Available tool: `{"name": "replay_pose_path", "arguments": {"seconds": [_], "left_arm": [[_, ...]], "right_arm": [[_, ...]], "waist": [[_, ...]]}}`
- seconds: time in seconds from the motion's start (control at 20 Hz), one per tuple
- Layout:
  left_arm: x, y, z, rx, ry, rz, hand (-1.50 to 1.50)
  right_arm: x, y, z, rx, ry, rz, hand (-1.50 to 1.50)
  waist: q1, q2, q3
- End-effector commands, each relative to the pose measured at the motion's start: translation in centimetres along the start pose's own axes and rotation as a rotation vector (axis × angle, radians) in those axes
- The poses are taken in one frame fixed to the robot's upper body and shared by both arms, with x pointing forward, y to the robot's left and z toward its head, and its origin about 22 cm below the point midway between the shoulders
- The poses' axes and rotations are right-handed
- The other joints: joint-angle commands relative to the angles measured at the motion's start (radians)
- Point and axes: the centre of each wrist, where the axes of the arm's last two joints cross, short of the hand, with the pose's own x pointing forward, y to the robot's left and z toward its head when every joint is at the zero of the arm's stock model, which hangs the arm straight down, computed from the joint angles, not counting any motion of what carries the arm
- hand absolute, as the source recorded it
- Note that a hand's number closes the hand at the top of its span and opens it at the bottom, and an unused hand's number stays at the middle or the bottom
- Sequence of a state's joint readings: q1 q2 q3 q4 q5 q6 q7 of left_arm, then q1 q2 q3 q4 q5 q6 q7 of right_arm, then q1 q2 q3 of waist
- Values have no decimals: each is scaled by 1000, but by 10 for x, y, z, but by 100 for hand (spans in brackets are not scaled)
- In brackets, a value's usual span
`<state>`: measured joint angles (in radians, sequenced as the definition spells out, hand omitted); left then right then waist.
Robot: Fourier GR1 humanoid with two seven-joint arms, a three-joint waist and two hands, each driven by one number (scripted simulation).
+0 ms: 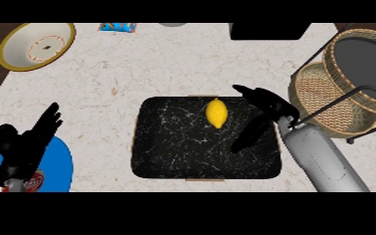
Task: Pick the lemon from the tray and place it in the tiered basket
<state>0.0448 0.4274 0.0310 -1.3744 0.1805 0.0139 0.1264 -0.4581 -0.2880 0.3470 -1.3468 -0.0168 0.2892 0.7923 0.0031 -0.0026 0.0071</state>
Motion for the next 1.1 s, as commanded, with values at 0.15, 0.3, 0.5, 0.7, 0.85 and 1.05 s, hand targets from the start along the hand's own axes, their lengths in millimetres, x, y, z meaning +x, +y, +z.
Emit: {"name": "replay_pose_path", "arguments": {"seconds": [0.15,0.3,0.5,0.7,0.85,1.05], "left_arm": [[-16,12,14,-5,16,5,0],[-4,-5,-9,1,33,3,0],[-18,-8,-4,4,9,12,0],[3,5,14,-23,19,11,0],[-26,2,11,8,6,2,0],[-8,-7,7,3,18,11,0]], "right_arm": [[5,19,-14,-20,-28,-16,-150],[6,17,-16,-15,-27,-14,-150],[-2,26,-22,-7,-47,-9,-150],[15,39,-43,-12,-41,-20,-150],[-2,19,-48,-1,-36,-35,-150],[-9,47,-62,0,-33,-30,-150]], "waist": [[4,2,-7],[0,3,-7],[1,3,-7],[10,3,-7],[6,4,-7],[5,3,-7]]}}
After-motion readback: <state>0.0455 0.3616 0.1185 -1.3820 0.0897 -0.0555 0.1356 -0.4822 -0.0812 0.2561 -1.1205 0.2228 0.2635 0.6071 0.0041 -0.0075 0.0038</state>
